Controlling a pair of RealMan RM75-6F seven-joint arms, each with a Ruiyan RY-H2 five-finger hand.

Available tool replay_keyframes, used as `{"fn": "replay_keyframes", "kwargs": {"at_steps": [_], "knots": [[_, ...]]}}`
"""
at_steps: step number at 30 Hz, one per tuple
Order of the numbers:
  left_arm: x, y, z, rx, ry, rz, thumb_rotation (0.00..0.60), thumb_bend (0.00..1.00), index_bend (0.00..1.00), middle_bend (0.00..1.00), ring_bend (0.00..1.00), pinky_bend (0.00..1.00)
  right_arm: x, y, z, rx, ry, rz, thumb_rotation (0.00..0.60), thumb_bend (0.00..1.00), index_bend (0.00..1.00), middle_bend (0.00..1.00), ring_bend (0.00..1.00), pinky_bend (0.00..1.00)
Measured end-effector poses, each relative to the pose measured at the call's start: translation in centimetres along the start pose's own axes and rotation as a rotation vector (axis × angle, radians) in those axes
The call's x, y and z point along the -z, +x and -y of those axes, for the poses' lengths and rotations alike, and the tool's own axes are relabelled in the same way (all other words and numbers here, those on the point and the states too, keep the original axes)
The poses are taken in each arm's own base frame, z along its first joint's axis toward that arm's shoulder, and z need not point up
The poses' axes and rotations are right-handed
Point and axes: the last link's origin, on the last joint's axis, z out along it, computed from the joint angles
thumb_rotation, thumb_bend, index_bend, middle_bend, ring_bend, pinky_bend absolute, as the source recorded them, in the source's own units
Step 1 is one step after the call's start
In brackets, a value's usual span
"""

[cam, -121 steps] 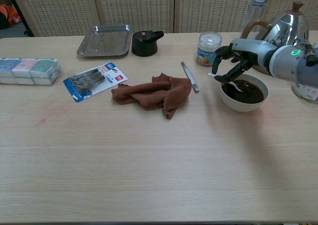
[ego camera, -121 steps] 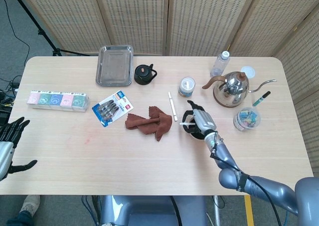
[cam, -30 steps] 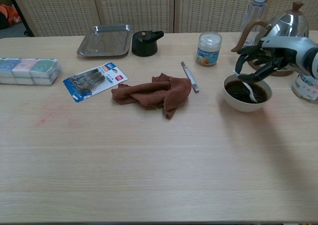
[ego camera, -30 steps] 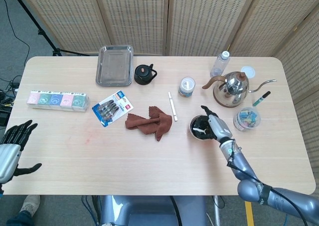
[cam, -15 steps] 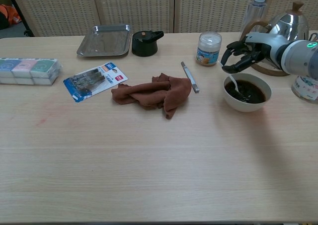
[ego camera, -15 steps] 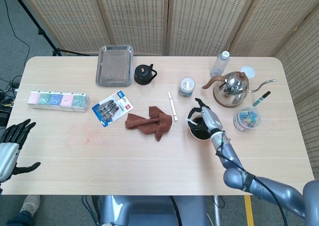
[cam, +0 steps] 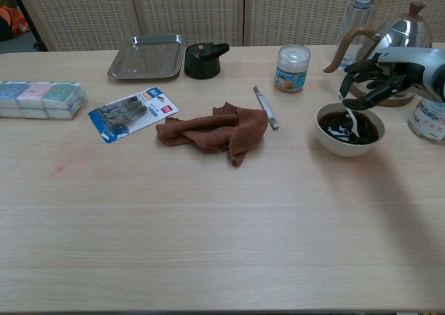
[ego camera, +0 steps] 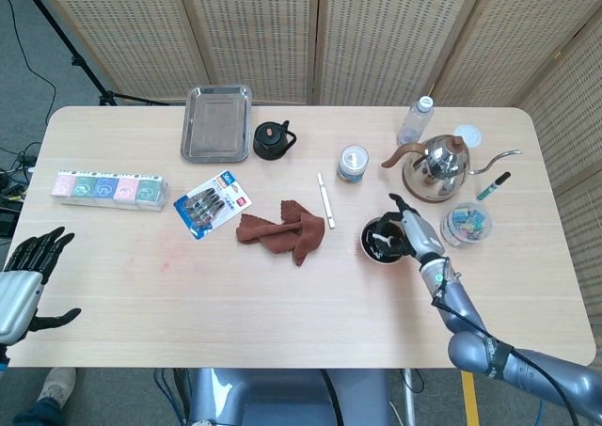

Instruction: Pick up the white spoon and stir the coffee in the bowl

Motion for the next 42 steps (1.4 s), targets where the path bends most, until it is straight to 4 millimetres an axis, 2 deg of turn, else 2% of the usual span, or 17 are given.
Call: {"fn": "replay_keyframes", "kwargs": {"at_steps": [4,11,18,26,34,42], "knots": [[0.0,0.0,0.1,0.001,0.001,0.000,0.600,0.13,0.00,0.00,0.00,0.00,-0.1,-0.7,0.6,-0.011,0.015,0.014,0.600,0.62,0.57,0.00,0.00,0.00],[0.0,0.2,0.2,0.007,0.004,-0.004,0.600,0.13,0.00,0.00,0.00,0.00,-1.5,-1.7,1.8,-0.039,0.039,0.019,0.600,0.62,0.57,0.00,0.00,0.00],[0.0,0.3,0.3,0.012,0.004,-0.005,0.600,0.13,0.00,0.00,0.00,0.00,-2.7,-0.7,1.6,-0.050,0.030,-0.036,0.600,0.62,0.57,0.00,0.00,0.00],[0.0,0.0,0.1,-0.001,-0.002,0.002,0.600,0.13,0.00,0.00,0.00,0.00,-1.3,0.6,0.6,-0.005,0.013,-0.036,0.600,0.62,0.57,0.00,0.00,0.00],[0.0,-0.2,-0.1,-0.011,-0.003,0.009,0.600,0.13,0.00,0.00,0.00,0.00,0.5,0.0,0.6,0.019,0.016,0.021,0.600,0.62,0.57,0.00,0.00,0.00],[0.0,-0.1,0.0,-0.006,0.000,0.005,0.600,0.13,0.00,0.00,0.00,0.00,-0.5,-1.2,1.9,-0.022,0.034,0.037,0.600,0.62,0.57,0.00,0.00,0.00]]}}
